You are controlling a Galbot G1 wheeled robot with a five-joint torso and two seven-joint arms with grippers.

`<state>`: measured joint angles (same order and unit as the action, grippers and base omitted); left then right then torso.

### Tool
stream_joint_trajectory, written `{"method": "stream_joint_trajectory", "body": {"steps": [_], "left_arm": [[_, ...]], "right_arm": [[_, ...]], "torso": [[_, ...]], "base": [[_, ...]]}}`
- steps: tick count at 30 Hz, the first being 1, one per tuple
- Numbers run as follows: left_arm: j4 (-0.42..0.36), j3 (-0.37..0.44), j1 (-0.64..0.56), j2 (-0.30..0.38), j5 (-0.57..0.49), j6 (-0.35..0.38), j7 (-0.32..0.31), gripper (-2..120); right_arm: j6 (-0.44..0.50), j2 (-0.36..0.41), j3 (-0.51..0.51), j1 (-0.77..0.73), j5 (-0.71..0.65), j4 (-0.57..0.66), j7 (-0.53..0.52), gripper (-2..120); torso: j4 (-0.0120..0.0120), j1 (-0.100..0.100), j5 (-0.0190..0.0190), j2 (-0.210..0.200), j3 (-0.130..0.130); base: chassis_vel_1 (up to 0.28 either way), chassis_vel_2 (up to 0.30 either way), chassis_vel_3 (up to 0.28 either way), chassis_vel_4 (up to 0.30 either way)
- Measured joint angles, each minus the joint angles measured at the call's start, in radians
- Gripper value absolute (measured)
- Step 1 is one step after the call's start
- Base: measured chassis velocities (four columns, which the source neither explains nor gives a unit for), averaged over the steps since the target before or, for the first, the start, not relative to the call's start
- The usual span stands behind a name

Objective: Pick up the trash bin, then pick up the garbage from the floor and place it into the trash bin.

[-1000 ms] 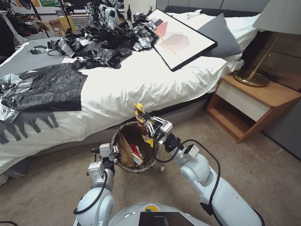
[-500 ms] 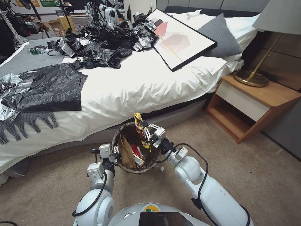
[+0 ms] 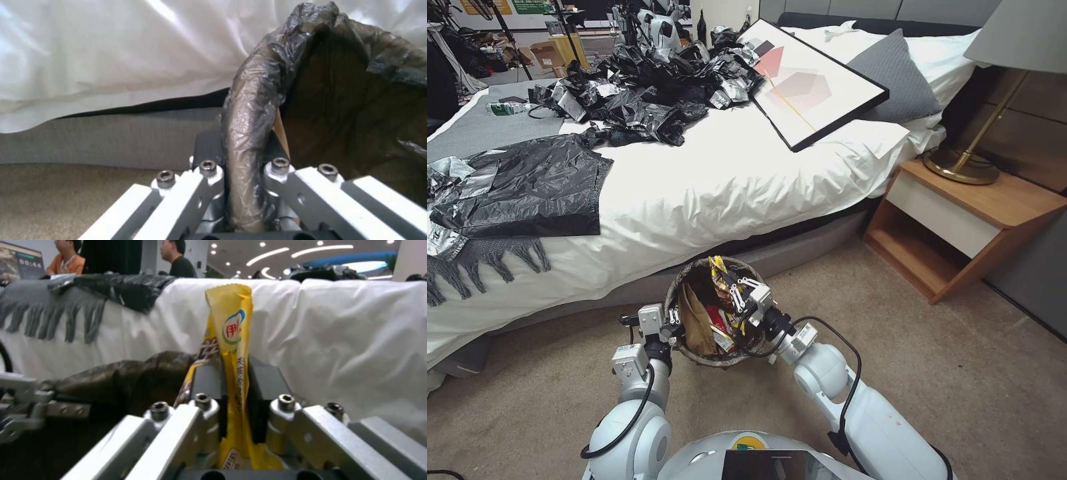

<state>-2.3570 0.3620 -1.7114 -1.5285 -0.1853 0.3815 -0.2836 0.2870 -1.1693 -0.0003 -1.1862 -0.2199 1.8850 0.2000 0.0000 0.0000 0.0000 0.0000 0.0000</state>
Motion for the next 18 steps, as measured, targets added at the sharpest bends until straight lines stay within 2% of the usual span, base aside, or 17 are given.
{"method": "stream_joint_trajectory", "body": {"steps": [2, 3, 5, 7, 8, 9, 15, 17, 18], "left_arm": [[0.001, 0.000, 0.002, 0.000, -0.001, 0.000, 0.000, 5], [0.001, 0.000, 0.002, 0.000, -0.001, 0.000, 0.000, 5], [0.005, -0.002, 0.004, 0.000, -0.002, 0.000, 0.000, 5], [0.005, -0.002, 0.004, 0.000, -0.002, 0.000, 0.000, 5], [0.005, -0.002, 0.005, 0.000, -0.003, 0.000, 0.000, 5], [0.005, -0.002, 0.005, 0.000, -0.003, 0.000, 0.000, 5], [0.005, 0.000, 0.008, 0.001, -0.008, 0.002, 0.000, 5], [0.005, 0.000, 0.009, 0.001, -0.008, 0.002, 0.000, 5], [0.005, 0.001, 0.009, 0.001, -0.009, 0.003, 0.000, 5]], "right_arm": [[-0.001, 0.002, 0.000, -0.024, 0.015, 0.004, 0.002, 21], [-0.001, 0.002, 0.000, -0.024, 0.015, 0.004, 0.002, 21], [0.001, -0.002, 0.001, -0.043, 0.028, 0.002, 0.003, 32], [0.002, -0.002, 0.001, -0.046, 0.030, 0.001, 0.003, 34], [0.002, -0.001, 0.001, -0.048, 0.032, 0.001, 0.003, 43], [0.002, -0.001, 0.001, -0.048, 0.032, 0.001, 0.003, 43], [0.000, 0.002, 0.002, -0.044, 0.031, 0.003, 0.002, 68], [-0.001, 0.002, 0.002, -0.043, 0.031, 0.003, 0.002, 70], [-0.001, 0.001, 0.002, -0.042, 0.031, 0.003, 0.001, 78]], "torso": [[-0.0001, 0.000, 0.0000, 0.000, 0.000], [-0.0001, 0.000, 0.0000, 0.000, 0.000], [0.0000, 0.000, 0.0000, 0.000, 0.000], [0.0000, 0.000, 0.0000, 0.000, 0.000], [0.0000, 0.000, 0.0000, 0.000, 0.000], [0.0000, 0.000, 0.0000, 0.000, 0.000], [0.0000, 0.000, 0.0000, 0.000, 0.000], [0.0000, 0.000, 0.0000, 0.000, 0.000], [0.0000, 0.000, 0.0000, 0.000, 0.000]], "base": [[0.000, 0.000, 0.000, 0.000], [0.000, 0.000, 0.000, 0.000], [0.000, 0.000, 0.000, 0.000], [0.000, 0.000, 0.000, 0.000], [0.000, 0.000, 0.000, 0.000], [0.000, 0.000, 0.000, 0.000], [0.000, 0.000, 0.000, 0.000], [0.000, 0.000, 0.000, 0.000], [0.000, 0.000, 0.000, 0.000]]}}
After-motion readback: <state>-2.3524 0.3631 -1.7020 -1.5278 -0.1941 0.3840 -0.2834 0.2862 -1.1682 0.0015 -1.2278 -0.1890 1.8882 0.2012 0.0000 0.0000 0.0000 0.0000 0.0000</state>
